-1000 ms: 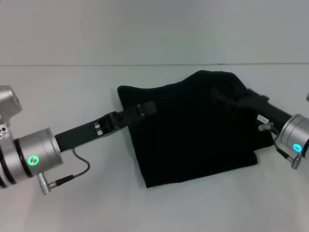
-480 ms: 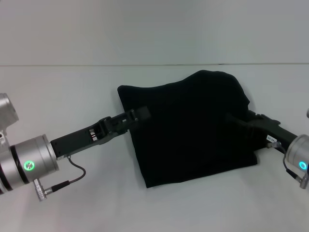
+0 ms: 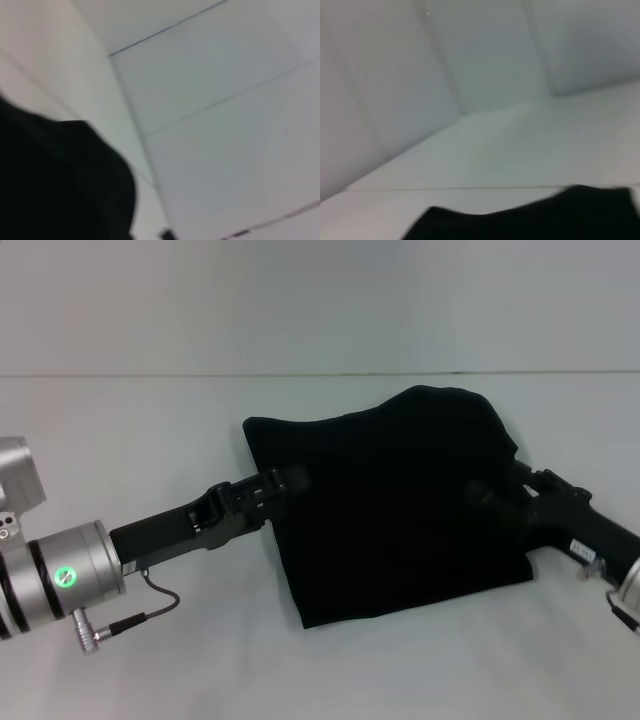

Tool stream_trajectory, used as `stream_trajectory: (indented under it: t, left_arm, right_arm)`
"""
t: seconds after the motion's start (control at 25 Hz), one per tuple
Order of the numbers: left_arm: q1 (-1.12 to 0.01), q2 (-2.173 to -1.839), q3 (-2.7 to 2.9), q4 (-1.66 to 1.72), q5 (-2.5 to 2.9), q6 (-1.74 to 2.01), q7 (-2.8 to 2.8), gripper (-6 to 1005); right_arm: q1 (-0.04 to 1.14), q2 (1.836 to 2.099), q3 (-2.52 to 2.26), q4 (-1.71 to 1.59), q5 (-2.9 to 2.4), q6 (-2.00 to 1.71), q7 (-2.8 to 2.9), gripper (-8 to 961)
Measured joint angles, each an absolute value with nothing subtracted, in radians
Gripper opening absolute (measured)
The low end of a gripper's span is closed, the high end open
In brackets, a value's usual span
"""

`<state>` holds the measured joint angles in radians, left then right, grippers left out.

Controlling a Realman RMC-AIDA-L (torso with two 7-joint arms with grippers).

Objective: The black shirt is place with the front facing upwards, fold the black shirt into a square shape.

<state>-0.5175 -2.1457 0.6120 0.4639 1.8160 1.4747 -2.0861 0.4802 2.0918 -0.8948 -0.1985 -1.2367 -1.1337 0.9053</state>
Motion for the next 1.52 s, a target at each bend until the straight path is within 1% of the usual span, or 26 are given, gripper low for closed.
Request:
stream_trajectory:
  t: [0.2,0.48,0.8,0.92,1.16,1.52]
  left_arm:
    - [-0.546,-2.136,0.614,0.465,1.899,1.313,-2.250,878]
    - [-0.602,-2.119,0.631,0.462,1.955,1.162,-2.340,871]
    - [-0.655,-2.124,0.741,0.460,1.999,1.039,-2.445,864]
    - [-0.668,-2.123,0.758,0.460,2.019,1.021,-2.474,861]
    - [-0.690,-2.134,0.767,0.454,2.053,0.989,-2.483,855]
    - [-0.732,-2.137,0.816,0.431,2.071,0.963,-2.476,847]
  right_arm:
    - [0.428,2.092,-0.941,-0.200,-1.299,-1.246,0.728,838]
    - [0.370,2.091,-0.942,-0.200,-1.323,-1.315,0.675,838]
    - [0.344,2.088,-0.940,-0.203,-1.324,-1.346,0.674,838]
    - [0.343,2.088,-0.940,-0.203,-1.324,-1.348,0.674,838]
    - [0.342,2.087,-0.940,-0.203,-1.324,-1.353,0.674,838]
    - [0.342,2.088,-0.940,-0.202,-1.324,-1.354,0.673,838]
